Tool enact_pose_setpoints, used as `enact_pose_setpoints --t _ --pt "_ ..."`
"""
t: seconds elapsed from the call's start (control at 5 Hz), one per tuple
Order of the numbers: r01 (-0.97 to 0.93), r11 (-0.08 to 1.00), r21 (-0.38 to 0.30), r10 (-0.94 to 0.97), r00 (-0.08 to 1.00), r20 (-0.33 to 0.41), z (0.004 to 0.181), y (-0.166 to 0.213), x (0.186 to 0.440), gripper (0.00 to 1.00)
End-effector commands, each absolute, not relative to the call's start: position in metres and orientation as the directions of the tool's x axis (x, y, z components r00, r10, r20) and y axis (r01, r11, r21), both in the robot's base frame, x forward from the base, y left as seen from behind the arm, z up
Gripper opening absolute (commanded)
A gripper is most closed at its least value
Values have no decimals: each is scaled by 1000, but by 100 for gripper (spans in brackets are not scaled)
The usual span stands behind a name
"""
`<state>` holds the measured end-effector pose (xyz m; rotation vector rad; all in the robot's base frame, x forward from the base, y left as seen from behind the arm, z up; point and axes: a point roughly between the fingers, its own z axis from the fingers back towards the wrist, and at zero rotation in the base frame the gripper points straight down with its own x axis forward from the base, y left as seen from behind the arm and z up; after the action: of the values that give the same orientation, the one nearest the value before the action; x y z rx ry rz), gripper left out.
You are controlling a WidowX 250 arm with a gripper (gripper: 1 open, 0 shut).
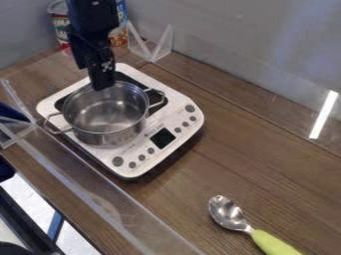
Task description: Put silver pot on the white and black stove top
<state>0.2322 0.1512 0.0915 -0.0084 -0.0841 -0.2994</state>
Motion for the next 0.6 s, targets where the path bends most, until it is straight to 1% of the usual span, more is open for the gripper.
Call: enact_pose_setpoints --t 0.0,0.4 --pt "306 952 23 -307 946 103 90 156 236 100" --pt "310 951 9 -309 946 96 70 160 236 100"
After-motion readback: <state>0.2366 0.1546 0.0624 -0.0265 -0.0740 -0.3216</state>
